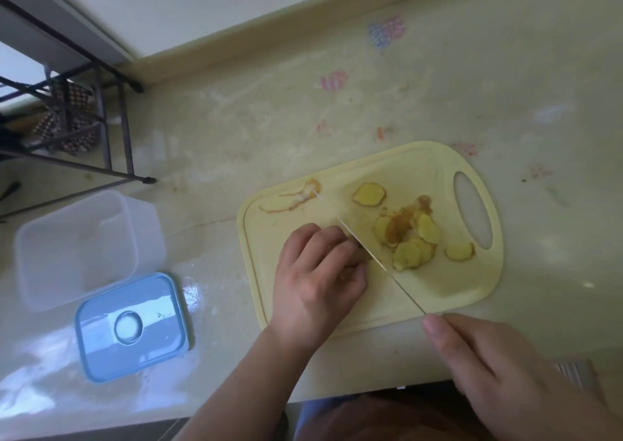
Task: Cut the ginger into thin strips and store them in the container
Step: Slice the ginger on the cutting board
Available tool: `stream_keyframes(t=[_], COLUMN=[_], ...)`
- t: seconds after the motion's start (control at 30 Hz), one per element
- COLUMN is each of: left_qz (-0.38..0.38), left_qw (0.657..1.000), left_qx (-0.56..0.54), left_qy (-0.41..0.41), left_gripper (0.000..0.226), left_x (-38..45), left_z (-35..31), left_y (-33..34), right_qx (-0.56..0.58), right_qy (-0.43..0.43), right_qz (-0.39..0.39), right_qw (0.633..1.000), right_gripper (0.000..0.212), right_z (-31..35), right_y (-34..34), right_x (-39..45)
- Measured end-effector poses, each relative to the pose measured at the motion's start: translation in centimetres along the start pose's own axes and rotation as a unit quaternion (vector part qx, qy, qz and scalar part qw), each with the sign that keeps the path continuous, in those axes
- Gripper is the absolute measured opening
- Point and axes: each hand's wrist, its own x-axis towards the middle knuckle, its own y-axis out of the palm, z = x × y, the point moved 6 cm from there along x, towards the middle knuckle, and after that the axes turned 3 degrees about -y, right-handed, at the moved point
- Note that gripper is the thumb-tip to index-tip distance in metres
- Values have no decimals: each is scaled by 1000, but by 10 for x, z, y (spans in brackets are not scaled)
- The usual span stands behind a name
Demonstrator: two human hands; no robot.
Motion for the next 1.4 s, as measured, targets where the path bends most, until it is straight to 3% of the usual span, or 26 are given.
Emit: stream_keyframes(t=[0.2, 0.27, 0.37, 0.43, 0.6, 0.73, 0.87, 1.1, 1.23, 1.4], left_qz=[-5, -3, -6, -6, 1, -4, -6, -10, -14, -8], left_qw=[1000, 1000, 1000, 1000, 1000, 1000, 999, 999, 999, 999], left_qx=[-1, -2, -7, -12, -22, -28, -33, -37, -31, -31], left_qy=[12, 9, 7, 3, -5, -2, -2, 0, 4, 8], left_gripper=[9, 10, 11, 11, 12, 9, 5, 8, 10, 11], left_x=[2, 2, 2, 3, 2, 2, 1, 0, -1, -1], left_z=[-2, -2, -2, -2, 0, -1, 0, -1, -2, -3], left_y=[-3, -3, -3, -3, -2, -2, -1, 0, 0, -2], right_qx=[23, 33, -53, -19, 1, 10, -3, -25, -29, -36], right_qy=[-4, -19, -111, -116, -110, -19, -2, -58, -50, -83], right_qz=[-63, -74, -155, -168, -160, -36, -26, -28, -31, -31], right_qw=[998, 996, 980, 979, 981, 999, 1000, 998, 998, 995], right_gripper=[121, 114, 85, 87, 103, 108, 126, 76, 67, 73], right_z=[9, 13, 23, 24, 19, 11, 7, 8, 13, 30], right_y=[-7, -7, -11, -9, -8, 0, 2, 12, 14, 20], right_x=[-13, -14, -20, -20, -15, -4, 8, 30, 29, 44])
